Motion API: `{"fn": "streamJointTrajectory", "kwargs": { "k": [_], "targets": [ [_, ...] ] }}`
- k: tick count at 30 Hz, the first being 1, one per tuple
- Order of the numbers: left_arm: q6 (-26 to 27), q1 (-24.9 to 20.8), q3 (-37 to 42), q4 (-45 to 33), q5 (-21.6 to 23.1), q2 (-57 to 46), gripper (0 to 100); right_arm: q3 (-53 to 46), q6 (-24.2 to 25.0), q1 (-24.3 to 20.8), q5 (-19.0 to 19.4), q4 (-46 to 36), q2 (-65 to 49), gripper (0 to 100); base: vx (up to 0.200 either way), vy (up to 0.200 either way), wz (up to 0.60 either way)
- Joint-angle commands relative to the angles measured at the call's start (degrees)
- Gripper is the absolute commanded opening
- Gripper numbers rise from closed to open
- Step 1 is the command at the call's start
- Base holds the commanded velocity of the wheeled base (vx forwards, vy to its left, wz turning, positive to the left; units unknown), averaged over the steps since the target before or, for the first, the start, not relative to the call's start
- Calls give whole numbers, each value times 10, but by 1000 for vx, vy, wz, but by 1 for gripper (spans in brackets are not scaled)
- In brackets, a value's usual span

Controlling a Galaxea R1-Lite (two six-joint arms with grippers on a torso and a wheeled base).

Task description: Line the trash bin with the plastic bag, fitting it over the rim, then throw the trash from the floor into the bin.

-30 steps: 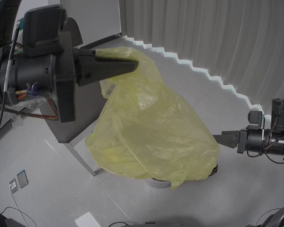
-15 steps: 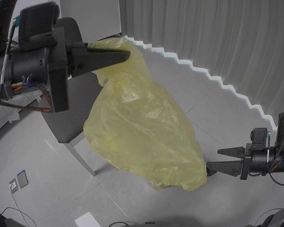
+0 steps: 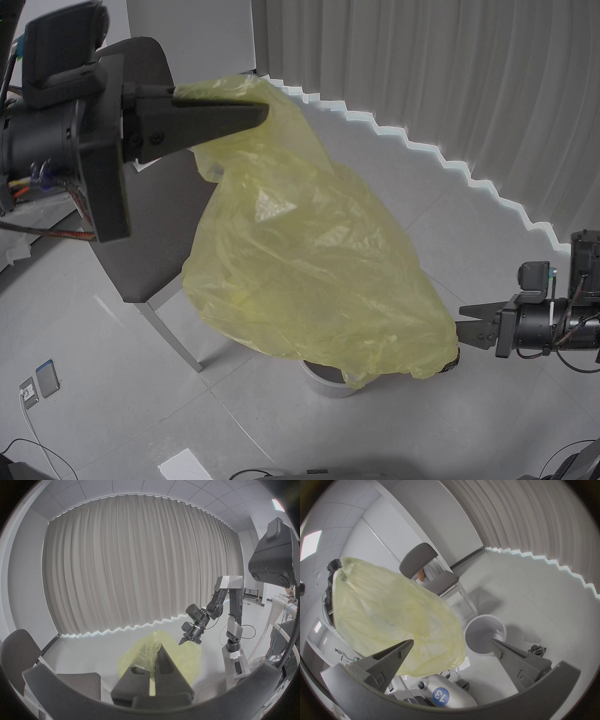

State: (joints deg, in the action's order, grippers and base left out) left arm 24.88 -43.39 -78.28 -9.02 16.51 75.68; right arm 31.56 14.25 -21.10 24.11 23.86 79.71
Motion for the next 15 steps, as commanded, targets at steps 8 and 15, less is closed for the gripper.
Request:
{"fn": "streamJointTrajectory", "kwargs": {
  "k": [8, 15],
  "targets": [
    [0, 1, -4, 1, -1, 4, 0, 21, 2, -42, -16, 93, 162, 100, 0, 0, 0],
    [0, 4, -2, 1, -1, 5, 0, 2, 0, -42, -30, 94, 156, 100, 0, 0, 0]
  ]
}}
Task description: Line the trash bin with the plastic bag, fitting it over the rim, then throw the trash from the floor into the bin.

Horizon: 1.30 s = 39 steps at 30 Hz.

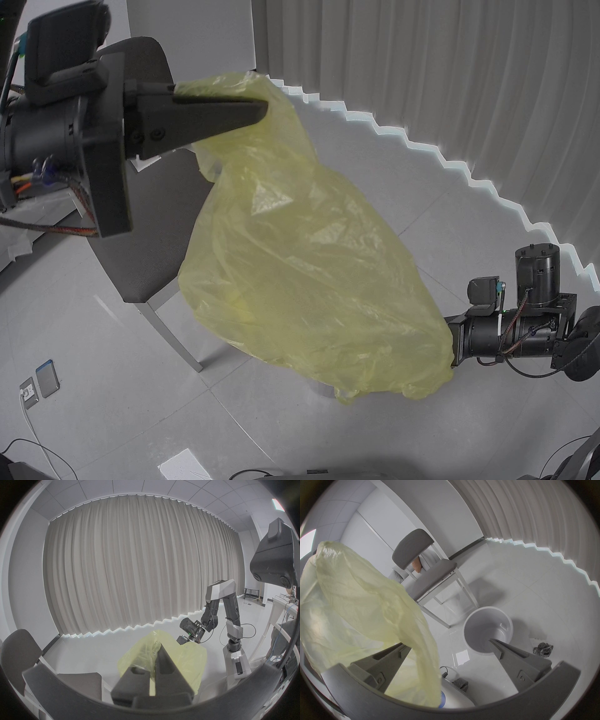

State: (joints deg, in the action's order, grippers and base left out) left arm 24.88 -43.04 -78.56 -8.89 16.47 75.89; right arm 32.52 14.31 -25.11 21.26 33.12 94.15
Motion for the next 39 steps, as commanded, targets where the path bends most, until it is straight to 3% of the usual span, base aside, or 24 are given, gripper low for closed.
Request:
{"fn": "streamJointTrajectory", "kwargs": {
  "k": [1, 11, 15, 17, 19, 21, 25, 30, 34, 39],
  "targets": [
    [0, 1, 1, 0, 0, 3, 0, -9, -1, -2, -3, 1, 12, 0, 0, 0, 0],
    [-3, 3, 1, -1, -3, 14, 0, -10, 0, -1, -7, -6, -10, 0, 0, 0, 0],
    [-10, 7, 1, -1, -26, 42, 0, -9, 1, 17, -8, -6, -3, 0, 0, 0, 0],
    [-18, 9, 4, -1, -72, 58, 0, -11, 1, 38, -8, -6, 6, 0, 0, 0, 0],
    [-39, 1, 7, 10, -154, 73, 0, -17, 2, 50, -10, -5, 16, 0, 0, 0, 0],
    [-97, -21, 14, 48, -243, 90, 0, -21, 1, 61, -20, -4, 20, 0, 0, 0, 0],
    [-241, -50, 39, 131, -340, 126, 0, -20, 2, 67, -30, 0, 38, 0, 0, 0, 0],
    [-306, -48, 116, 149, -355, 150, 0, -11, 0, 67, -42, 0, 61, 0, 0, 0, 0],
    [-351, -34, 146, 208, -352, 189, 0, -1, 1, 74, -54, 0, 80, 0, 0, 0, 0],
    [-357, -12, 148, 274, -347, 243, 0, 1, 0, 80, -59, 1, 101, 0, 0, 0, 0]
  ]
}}
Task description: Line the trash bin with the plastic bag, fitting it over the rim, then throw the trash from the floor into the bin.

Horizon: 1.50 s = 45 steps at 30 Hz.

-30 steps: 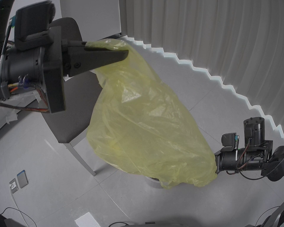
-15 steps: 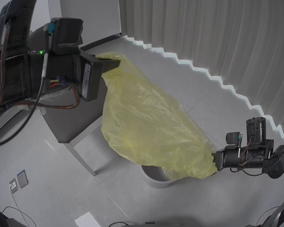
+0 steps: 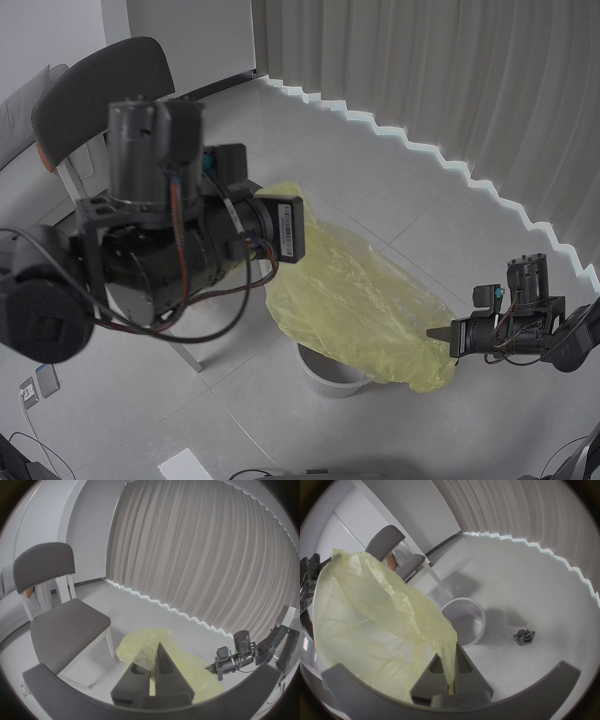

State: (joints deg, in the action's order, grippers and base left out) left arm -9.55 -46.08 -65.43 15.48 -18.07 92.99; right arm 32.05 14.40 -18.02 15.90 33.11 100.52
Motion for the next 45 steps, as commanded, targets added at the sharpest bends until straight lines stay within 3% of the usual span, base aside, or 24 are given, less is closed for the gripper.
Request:
{"fn": "streamJointTrajectory", "kwargs": {
  "k": [1, 10, 23, 36, 38, 45],
  "targets": [
    [-13, 19, 17, 31, -1, 72, 0, 6, -1, 9, -5, 1, 37, 0, 0, 0, 0],
    [-24, 27, 22, 51, 61, 112, 0, 18, -7, 31, -5, 0, 51, 0, 0, 0, 0],
    [-58, 54, 41, 151, 85, 212, 0, 51, -13, 33, -4, 1, 118, 0, 0, 0, 0],
    [-65, 85, 48, 194, 117, 278, 0, 112, -18, 35, -4, 0, 208, 0, 0, 0, 0],
    [-84, 93, 61, 254, 119, 320, 0, 133, -28, 35, -4, 1, 242, 0, 0, 0, 0],
    [-87, 97, 96, 290, 121, 346, 0, 148, -29, 33, -4, 1, 274, 0, 0, 0, 0]
  ]
}}
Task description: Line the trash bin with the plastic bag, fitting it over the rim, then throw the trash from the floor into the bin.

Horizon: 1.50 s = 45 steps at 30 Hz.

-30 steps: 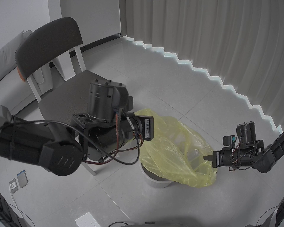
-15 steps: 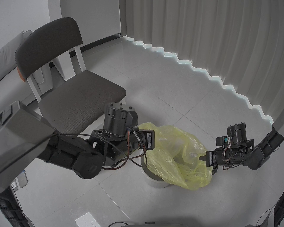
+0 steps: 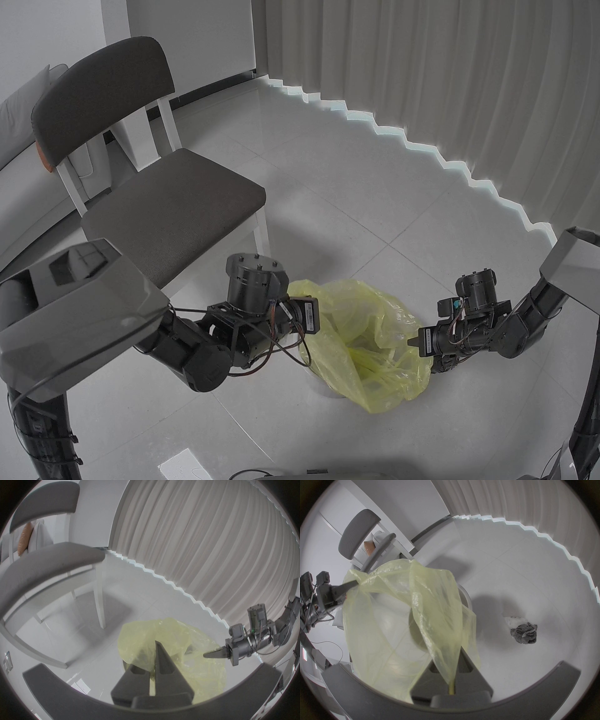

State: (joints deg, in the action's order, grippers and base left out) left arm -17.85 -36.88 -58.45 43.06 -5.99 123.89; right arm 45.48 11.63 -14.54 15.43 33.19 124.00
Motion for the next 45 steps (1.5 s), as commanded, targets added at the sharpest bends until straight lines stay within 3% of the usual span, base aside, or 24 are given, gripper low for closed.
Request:
{"fn": "streamJointTrajectory", "kwargs": {
  "k": [1, 6, 13, 21, 27, 42, 43, 45],
  "targets": [
    [-4, 5, 27, 15, 0, 37, 0, 14, -1, -2, 0, 0, 41, 0, 0, 0, 0],
    [-21, 10, 69, 33, 0, 33, 0, 13, -2, -7, 1, 3, 56, 0, 0, 0, 0],
    [-18, 31, 65, 99, 1, 92, 0, 28, -1, -7, 1, 35, 82, 0, 0, 0, 0],
    [-16, 65, 38, 91, -5, 117, 0, 61, 1, -6, 1, 31, 90, 0, 0, 0, 0],
    [-16, 62, 85, 98, -10, 90, 0, 62, 1, -7, 1, 34, 90, 0, 0, 0, 0],
    [-17, 51, -3, 95, -10, 174, 0, 47, -2, 0, -4, 35, 86, 0, 0, 0, 0],
    [-17, 49, 2, 100, -10, 170, 0, 36, -14, 3, -4, 35, 84, 100, 0, 0, 0],
    [-18, 46, 6, 101, -10, 163, 0, 29, -29, 6, -4, 36, 81, 100, 0, 0, 0]
  ]
}}
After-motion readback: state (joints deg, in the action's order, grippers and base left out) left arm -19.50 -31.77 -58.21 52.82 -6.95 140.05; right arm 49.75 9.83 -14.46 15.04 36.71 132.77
